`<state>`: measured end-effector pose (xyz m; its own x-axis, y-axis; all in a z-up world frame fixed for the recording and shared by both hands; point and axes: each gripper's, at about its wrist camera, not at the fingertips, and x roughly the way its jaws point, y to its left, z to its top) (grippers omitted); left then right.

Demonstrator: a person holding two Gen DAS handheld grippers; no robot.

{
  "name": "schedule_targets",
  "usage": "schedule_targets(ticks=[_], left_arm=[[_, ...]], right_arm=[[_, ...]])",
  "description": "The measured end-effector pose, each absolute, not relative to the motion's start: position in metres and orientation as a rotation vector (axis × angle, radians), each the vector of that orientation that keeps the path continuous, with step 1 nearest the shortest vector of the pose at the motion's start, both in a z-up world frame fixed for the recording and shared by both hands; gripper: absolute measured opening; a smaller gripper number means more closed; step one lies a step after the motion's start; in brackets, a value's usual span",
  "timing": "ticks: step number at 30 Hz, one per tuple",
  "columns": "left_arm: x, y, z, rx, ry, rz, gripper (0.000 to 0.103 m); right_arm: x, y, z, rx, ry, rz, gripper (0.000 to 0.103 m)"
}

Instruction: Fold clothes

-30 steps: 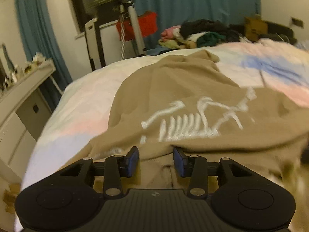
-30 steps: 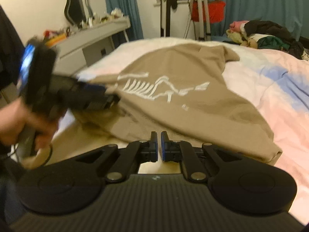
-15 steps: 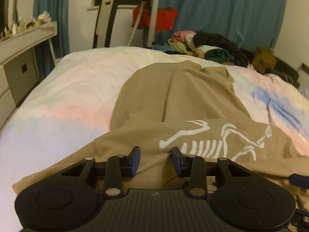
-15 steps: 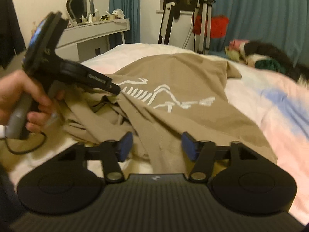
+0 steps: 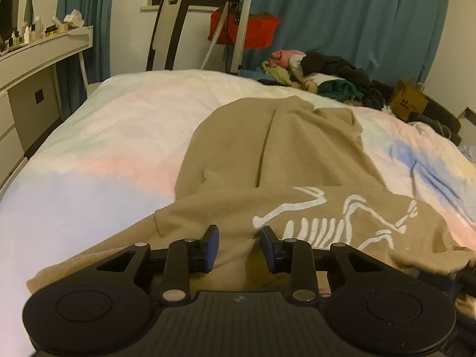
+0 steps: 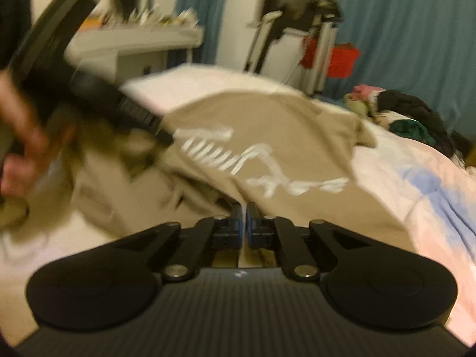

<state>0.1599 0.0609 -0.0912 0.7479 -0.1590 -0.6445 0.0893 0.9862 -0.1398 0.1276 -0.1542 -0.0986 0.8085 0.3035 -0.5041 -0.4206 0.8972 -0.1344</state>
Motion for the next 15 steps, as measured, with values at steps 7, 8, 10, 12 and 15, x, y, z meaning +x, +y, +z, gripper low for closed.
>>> schedule_targets(ticks=[7,8,10,12,15], left_arm=[[0.116,0.031,-0.055,0.04,0.55,-0.306,0.033],[0.105,0.024,-0.05,0.08,0.518,-0.351,0.034],[0.085,0.007,-0.048,0.166,0.466,-0.424,0.042],[0.067,-0.015,-0.054,0.277,0.43,-0.458,0.05],[0.054,-0.048,-0.07,0.439,0.404,-0.419,0.056]], right_arm=[[0.127,-0.206,-0.064,0.049,0.426,0.339,0.005],[0.127,-0.212,-0.061,0.087,0.422,0.339,0.005],[0.128,-0.223,-0.055,0.159,0.416,0.342,0.005],[0.13,-0.231,-0.052,0.217,0.417,0.345,0.005],[0.135,-0.238,-0.05,0.28,0.422,0.349,0.005]])
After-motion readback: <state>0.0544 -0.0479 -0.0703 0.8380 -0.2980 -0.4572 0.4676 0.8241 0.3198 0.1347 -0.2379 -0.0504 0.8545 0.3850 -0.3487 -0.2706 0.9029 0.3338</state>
